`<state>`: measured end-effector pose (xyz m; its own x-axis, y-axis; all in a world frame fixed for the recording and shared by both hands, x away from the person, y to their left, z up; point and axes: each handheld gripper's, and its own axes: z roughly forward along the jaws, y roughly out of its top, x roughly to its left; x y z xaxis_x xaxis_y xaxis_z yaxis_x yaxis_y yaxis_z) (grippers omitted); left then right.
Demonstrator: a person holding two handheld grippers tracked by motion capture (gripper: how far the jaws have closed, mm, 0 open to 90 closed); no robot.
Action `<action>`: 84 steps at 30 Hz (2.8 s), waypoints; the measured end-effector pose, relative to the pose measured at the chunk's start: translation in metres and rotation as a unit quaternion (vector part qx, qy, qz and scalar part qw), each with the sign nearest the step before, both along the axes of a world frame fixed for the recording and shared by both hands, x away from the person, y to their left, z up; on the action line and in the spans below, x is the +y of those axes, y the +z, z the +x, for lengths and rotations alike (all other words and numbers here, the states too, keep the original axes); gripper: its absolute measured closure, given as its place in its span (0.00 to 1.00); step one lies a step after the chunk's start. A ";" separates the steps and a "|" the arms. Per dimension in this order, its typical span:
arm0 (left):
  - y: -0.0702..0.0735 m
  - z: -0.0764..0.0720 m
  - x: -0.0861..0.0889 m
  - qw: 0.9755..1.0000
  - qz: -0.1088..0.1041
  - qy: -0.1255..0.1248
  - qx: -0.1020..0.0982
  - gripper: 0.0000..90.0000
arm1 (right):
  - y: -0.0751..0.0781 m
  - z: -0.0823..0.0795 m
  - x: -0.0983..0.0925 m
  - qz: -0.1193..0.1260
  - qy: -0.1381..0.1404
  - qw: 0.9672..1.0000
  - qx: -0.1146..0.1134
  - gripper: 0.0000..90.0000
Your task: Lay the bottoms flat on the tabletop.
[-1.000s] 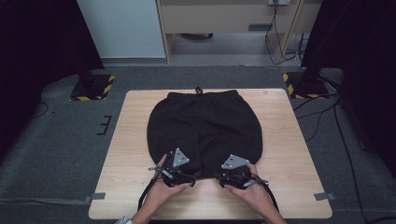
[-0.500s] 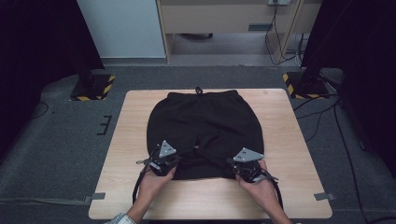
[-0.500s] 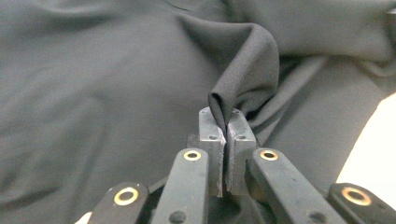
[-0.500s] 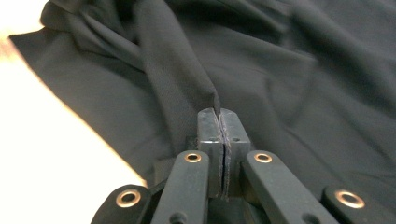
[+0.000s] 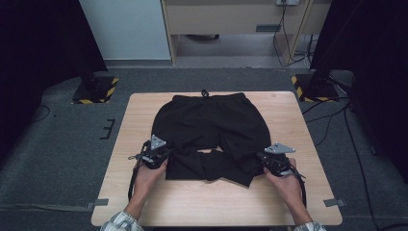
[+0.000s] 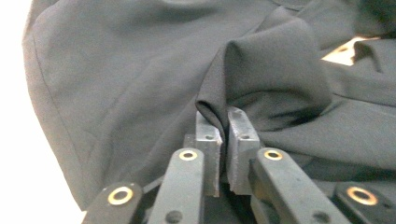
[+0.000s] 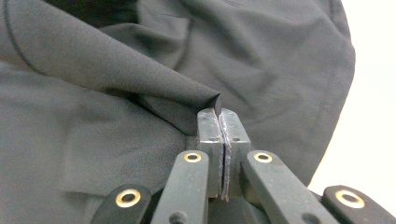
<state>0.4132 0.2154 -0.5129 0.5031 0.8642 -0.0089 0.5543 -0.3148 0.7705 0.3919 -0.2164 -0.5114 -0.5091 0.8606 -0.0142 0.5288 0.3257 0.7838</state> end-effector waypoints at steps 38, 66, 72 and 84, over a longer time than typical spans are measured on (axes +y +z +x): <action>-0.002 -0.060 -0.043 0.995 0.025 -0.092 0.040 0.28 | -0.006 -0.059 0.072 -0.016 0.146 0.989 -0.009 0.59; 0.002 -0.048 -0.018 0.992 0.063 -0.087 0.059 0.98 | -0.020 -0.047 0.061 -0.017 0.134 0.991 0.024 0.98; 0.006 -0.047 0.003 0.994 0.075 -0.052 0.053 0.97 | -0.017 -0.052 0.032 -0.021 0.125 0.991 0.031 0.98; 0.013 -0.058 0.018 0.995 0.081 -0.035 0.039 0.83 | 0.001 -0.082 -0.028 -0.008 0.106 0.994 0.025 0.91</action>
<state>0.3555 0.2337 -0.5002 0.5654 0.8203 0.0863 0.5823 -0.4711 0.6625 0.3103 -0.2449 -0.5108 -0.6787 0.7344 0.0037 0.4861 0.4455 0.7519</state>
